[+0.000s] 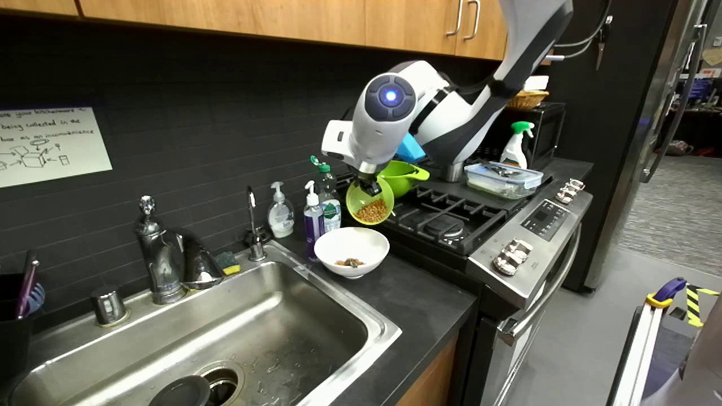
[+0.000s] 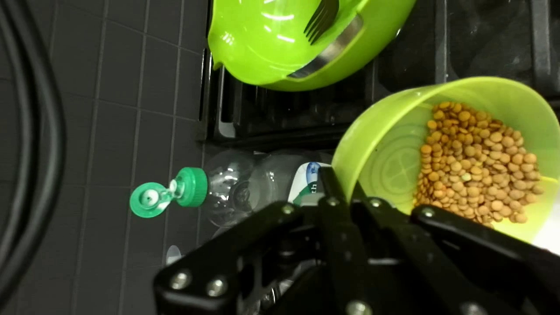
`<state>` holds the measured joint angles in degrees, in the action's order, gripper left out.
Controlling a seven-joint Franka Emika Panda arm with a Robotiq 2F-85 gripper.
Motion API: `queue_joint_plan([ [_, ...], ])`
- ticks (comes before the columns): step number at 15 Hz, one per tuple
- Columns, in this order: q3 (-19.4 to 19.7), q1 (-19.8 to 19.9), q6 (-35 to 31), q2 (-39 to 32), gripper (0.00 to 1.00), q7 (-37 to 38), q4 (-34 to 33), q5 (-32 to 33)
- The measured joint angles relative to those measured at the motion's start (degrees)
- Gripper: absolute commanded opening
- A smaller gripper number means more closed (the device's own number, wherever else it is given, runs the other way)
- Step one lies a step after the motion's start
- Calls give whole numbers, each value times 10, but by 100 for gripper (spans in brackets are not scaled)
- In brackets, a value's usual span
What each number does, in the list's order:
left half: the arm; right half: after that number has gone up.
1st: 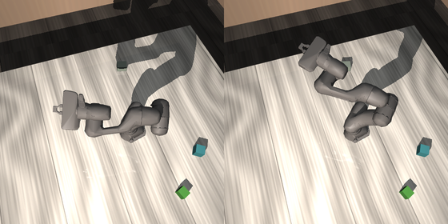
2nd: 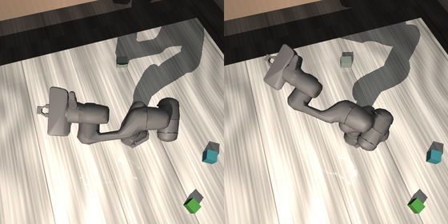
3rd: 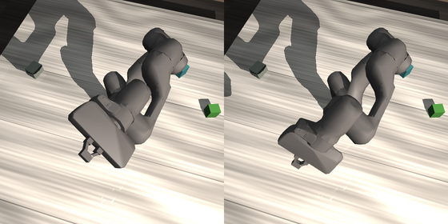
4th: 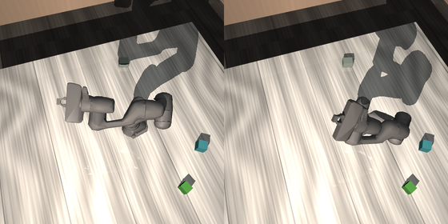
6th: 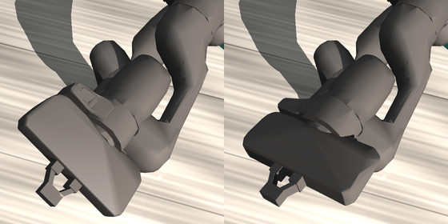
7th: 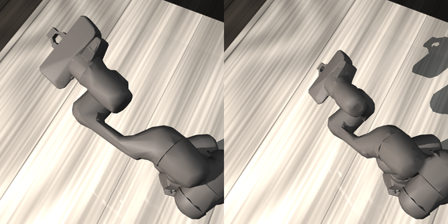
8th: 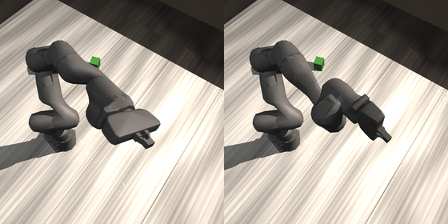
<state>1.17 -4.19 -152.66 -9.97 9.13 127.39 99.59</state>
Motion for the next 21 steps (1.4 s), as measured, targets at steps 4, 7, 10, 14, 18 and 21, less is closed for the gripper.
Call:
queue_joint_plan([
  [4,-2,0,5,7,1,37,7,40],
  [7,-3,0,7,9,1,61,8,69],
  [10,-5,0,7,12,1,91,8,102],
  [14,-8,0,8,14,1,135,8,148],
  [18,-11,0,8,14,1,175,8,188],
  [21,-17,0,14,17,1,241,6,251],
])
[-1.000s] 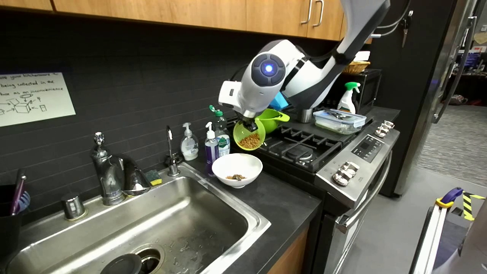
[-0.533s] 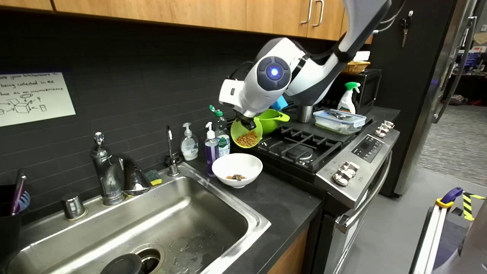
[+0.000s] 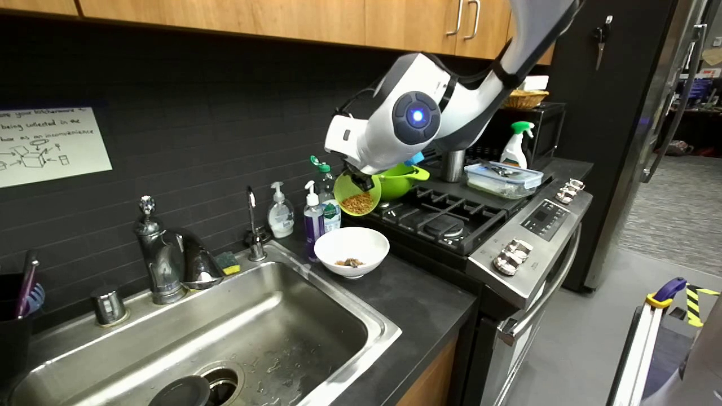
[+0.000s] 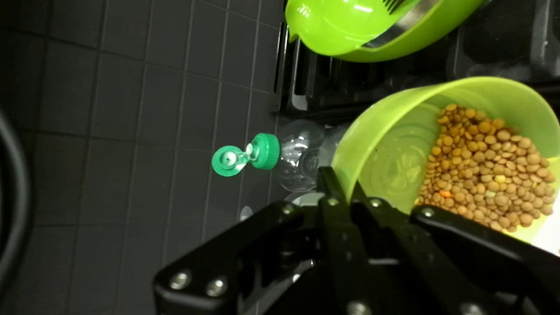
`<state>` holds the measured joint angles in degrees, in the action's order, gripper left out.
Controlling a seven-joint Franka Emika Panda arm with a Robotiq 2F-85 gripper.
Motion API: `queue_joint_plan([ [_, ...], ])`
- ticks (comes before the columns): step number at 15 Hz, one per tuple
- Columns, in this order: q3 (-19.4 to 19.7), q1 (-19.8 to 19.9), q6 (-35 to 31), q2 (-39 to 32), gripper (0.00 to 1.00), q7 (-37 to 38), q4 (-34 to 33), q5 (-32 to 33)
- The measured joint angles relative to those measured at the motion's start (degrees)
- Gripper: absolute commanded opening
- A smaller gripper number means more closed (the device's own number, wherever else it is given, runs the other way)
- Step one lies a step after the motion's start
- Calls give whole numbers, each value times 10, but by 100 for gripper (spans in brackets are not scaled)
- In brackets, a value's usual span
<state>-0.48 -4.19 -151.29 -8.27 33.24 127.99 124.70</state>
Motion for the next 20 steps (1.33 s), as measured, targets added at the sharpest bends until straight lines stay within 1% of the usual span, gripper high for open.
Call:
queue_joint_plan([
  [2,-3,0,5,2,1,26,0,24],
  [8,-7,0,20,3,1,68,1,58],
  [14,-28,11,33,3,1,89,1,67],
  [20,-33,13,36,3,1,99,2,67],
])
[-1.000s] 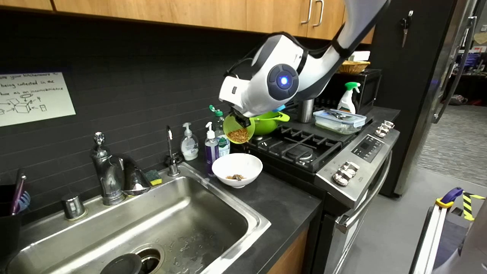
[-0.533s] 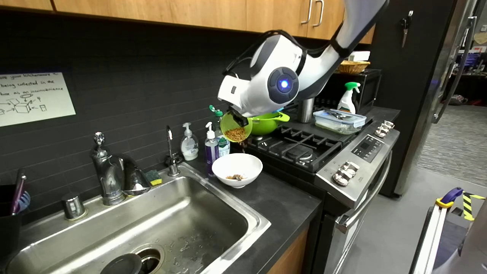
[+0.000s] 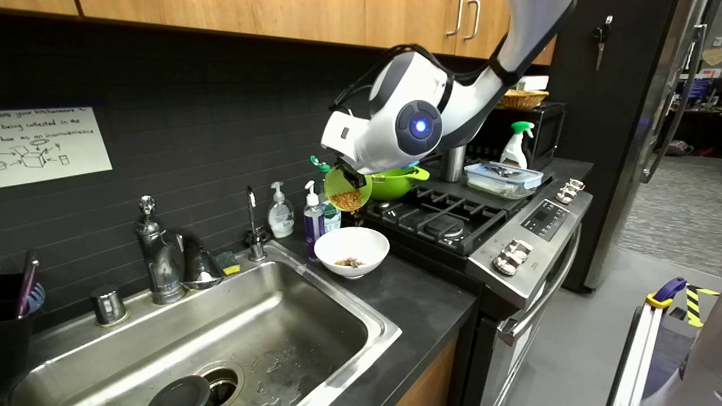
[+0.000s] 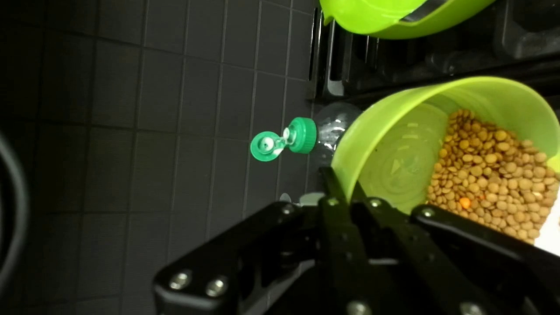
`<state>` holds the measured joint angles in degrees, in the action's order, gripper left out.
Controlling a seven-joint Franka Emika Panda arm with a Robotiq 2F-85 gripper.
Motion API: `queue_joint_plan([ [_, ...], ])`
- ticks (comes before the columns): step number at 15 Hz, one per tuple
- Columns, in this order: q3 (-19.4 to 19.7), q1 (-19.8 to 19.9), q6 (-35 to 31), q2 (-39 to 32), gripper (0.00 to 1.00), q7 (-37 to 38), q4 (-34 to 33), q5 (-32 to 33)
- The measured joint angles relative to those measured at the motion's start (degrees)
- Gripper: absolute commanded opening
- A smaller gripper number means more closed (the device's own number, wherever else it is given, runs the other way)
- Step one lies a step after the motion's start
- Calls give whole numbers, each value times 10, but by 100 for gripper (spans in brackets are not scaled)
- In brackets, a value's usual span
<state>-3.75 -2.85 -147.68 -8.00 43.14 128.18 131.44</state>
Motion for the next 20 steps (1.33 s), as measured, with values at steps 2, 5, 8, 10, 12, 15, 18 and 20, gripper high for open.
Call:
queue_joint_plan([
  [2,0,2,0,0,1,-1,2,-4],
  [5,0,7,0,0,1,-21,10,-32],
  [8,0,12,0,0,1,-50,19,-72],
  [10,1,15,0,0,1,-80,25,-105],
  [12,1,16,0,0,1,-107,30,-137],
  [15,1,17,0,0,1,-141,36,-186],
  [18,2,18,1,0,1,-179,42,-244],
  [20,2,17,4,-3,1,-197,39,-267],
])
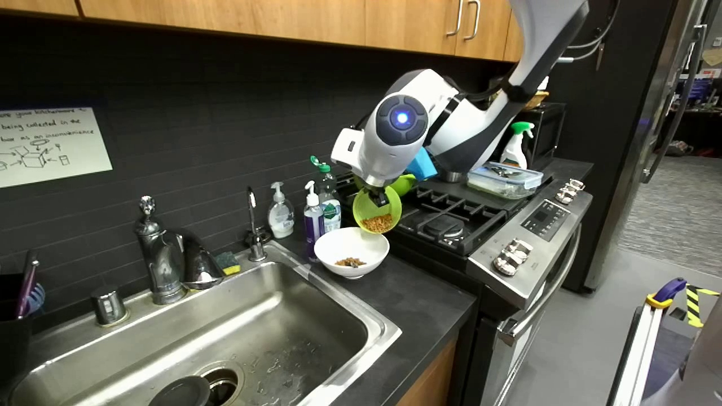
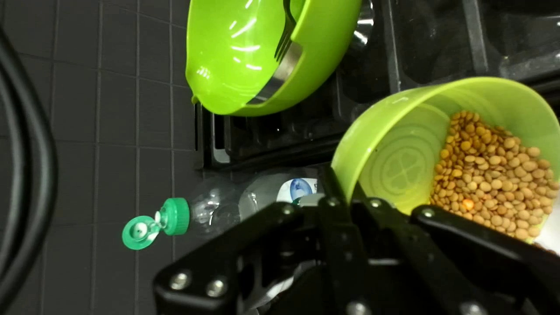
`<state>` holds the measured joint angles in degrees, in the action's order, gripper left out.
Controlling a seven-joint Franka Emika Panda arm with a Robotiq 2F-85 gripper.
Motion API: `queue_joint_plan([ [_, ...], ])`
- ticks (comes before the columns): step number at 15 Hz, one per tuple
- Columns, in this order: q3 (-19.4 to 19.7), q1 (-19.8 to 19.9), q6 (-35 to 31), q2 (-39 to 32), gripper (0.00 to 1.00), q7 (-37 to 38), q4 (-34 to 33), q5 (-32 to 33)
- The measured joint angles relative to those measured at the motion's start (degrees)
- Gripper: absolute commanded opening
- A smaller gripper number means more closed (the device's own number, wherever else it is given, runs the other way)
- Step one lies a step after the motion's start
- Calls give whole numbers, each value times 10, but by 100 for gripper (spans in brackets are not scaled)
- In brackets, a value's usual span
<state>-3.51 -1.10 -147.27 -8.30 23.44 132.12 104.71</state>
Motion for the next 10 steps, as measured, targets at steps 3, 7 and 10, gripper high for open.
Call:
queue_joint_plan([
  [3,0,0,4,-6,1,-26,-6,-41],
  [7,-2,-2,13,-7,1,-75,-6,-124],
  [10,-2,-4,18,-7,1,-105,-7,-177],
])
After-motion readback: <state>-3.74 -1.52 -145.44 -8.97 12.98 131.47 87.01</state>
